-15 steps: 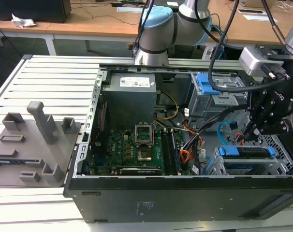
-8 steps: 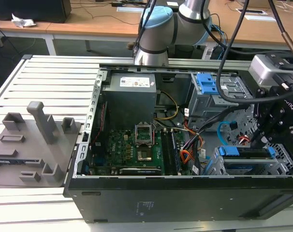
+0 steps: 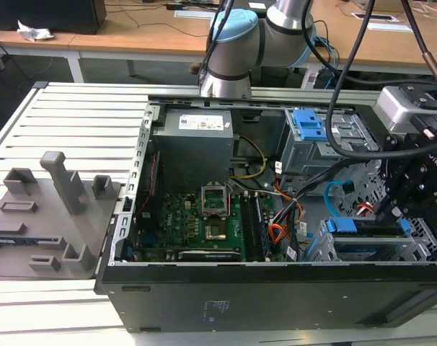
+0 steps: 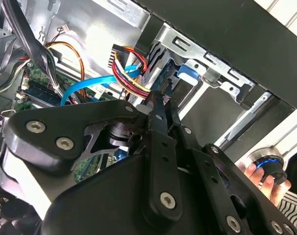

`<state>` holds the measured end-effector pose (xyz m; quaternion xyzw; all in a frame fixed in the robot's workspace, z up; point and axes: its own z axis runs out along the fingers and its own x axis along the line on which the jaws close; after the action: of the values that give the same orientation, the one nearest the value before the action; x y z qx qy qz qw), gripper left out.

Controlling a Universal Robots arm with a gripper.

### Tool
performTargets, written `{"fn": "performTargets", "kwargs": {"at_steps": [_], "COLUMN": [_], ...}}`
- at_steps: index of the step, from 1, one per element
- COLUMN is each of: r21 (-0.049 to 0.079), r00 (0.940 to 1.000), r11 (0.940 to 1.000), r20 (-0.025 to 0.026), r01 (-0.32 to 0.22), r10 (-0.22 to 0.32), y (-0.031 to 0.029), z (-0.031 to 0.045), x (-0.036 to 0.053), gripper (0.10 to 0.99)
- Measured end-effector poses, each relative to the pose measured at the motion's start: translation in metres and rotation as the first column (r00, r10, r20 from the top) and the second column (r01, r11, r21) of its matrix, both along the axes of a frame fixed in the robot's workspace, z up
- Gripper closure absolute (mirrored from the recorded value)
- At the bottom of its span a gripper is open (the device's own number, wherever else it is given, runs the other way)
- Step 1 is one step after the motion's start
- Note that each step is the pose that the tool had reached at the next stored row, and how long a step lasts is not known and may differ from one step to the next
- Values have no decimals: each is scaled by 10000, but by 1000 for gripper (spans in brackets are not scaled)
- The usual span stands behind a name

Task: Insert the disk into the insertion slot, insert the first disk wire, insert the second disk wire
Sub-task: 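Insert the first disk wire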

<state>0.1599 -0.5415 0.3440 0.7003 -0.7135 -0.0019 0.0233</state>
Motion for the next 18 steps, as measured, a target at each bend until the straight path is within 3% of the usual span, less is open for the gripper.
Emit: {"fn": "performTargets", "kwargs": {"at_steps": [13,18], "r21": [89,64], "r00": [10000,10000], "r11": [10000,10000], "r20": [-1,-2], "r01": [0,0], "r10": [0,0], "y": [-3,-3], "z": [-33,-35], "x": [23,36], "gripper": [922,922]}}
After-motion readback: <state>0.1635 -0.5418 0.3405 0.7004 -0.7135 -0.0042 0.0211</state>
